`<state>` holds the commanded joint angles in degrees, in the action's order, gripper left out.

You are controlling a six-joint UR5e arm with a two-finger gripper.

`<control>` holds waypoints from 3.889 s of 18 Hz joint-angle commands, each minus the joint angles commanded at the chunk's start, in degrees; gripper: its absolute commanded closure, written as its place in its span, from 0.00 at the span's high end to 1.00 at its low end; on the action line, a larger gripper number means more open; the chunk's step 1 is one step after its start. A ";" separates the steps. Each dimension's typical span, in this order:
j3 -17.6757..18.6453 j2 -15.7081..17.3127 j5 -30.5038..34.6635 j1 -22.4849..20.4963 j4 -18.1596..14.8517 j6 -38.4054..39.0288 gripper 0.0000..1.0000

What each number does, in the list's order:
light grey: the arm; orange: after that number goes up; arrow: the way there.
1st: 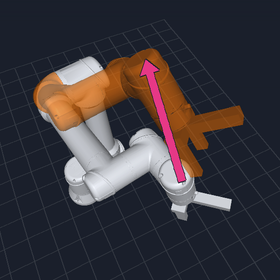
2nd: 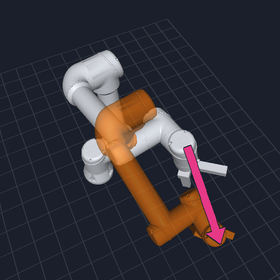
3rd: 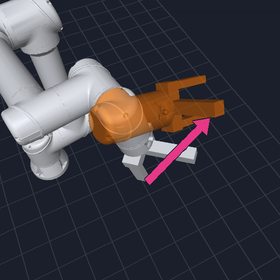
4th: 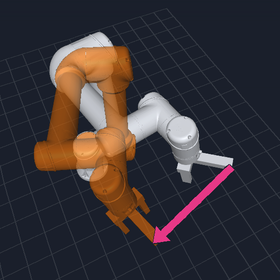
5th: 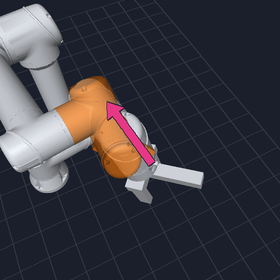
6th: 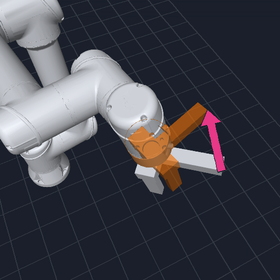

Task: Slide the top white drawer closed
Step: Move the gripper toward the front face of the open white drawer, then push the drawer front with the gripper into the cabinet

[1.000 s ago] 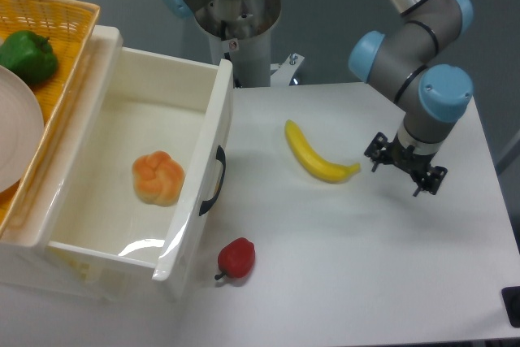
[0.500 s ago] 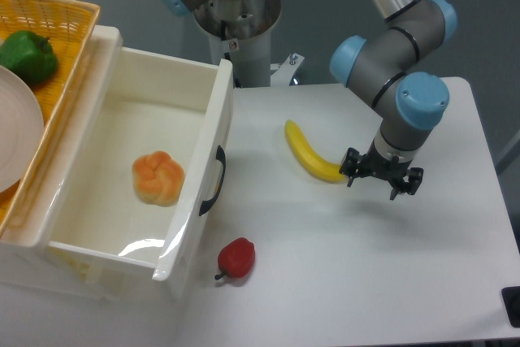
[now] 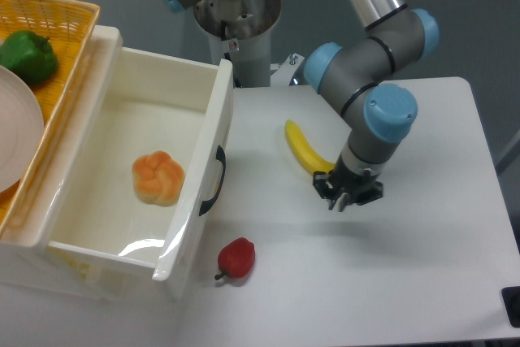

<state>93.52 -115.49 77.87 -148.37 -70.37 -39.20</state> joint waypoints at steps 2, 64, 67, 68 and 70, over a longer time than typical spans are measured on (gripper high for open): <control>-0.09 0.79 -2.18 0.70 -1.51 0.44 0.00; -1.93 10.20 -23.47 15.38 -11.72 8.79 0.00; -1.85 9.76 -23.29 15.74 -11.72 8.97 0.00; -1.76 9.67 -23.20 15.91 -11.72 9.14 0.00; -1.58 9.41 -23.12 16.44 -11.72 9.23 0.00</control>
<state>91.93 -106.08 54.75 -131.93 -82.09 -29.97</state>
